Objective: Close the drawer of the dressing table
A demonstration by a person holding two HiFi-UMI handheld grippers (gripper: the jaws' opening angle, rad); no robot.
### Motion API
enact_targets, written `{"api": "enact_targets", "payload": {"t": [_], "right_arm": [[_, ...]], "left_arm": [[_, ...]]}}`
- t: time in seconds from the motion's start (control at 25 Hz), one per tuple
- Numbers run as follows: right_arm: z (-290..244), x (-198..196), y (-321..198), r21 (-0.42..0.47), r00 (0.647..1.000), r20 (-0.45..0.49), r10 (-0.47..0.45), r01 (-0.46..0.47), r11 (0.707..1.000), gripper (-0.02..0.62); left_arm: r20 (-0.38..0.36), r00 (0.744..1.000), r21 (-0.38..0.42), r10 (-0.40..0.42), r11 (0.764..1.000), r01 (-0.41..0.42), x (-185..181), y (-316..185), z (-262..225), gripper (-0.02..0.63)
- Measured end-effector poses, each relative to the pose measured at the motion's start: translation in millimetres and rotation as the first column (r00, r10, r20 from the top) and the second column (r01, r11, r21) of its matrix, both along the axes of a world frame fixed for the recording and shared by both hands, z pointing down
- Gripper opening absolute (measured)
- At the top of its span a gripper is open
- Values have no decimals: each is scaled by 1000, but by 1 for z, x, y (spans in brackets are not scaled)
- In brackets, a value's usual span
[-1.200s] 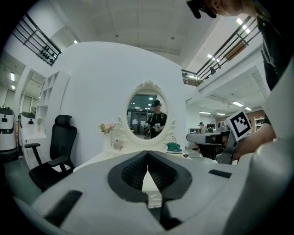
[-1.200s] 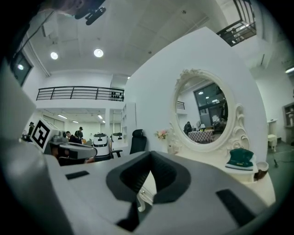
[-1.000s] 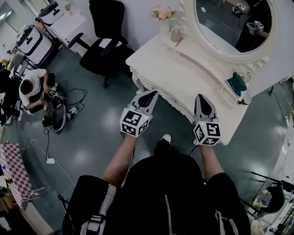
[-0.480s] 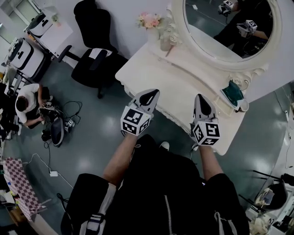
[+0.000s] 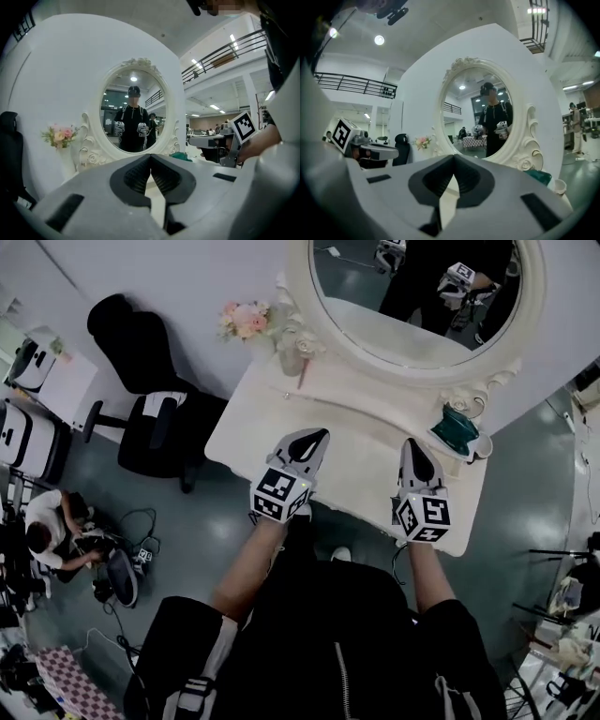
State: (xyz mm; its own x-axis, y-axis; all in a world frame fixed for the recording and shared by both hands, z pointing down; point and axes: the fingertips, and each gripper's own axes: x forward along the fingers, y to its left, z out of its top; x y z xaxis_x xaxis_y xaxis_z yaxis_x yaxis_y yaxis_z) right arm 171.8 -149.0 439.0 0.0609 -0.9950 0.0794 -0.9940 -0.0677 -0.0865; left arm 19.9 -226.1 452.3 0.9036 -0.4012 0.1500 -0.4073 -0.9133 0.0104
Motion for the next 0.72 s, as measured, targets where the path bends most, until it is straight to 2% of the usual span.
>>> {"api": "enact_targets", "payload": {"t": [0.16, 0.36, 0.56, 0.72], "right_arm": [[0, 13, -22, -5, 994, -2, 107, -107, 994, -6], [-13, 23, -38, 8, 969, -13, 248, -248, 969, -6], [-14, 32, -38, 1, 944, -27, 329, -329, 944, -6], [-11, 39, -35, -7, 933, -21, 360, -360, 933, -6]], "left_arm": [[-1, 994, -5, 105, 994, -105, 21, -38, 0, 2], [-18, 969, -5, 245, 970, -245, 48, -75, -7, 2], [-25, 948, -15, 317, 948, -317, 64, -90, -7, 2], [-23, 940, -26, 341, 939, -342, 73, -94, -3, 3]]}}
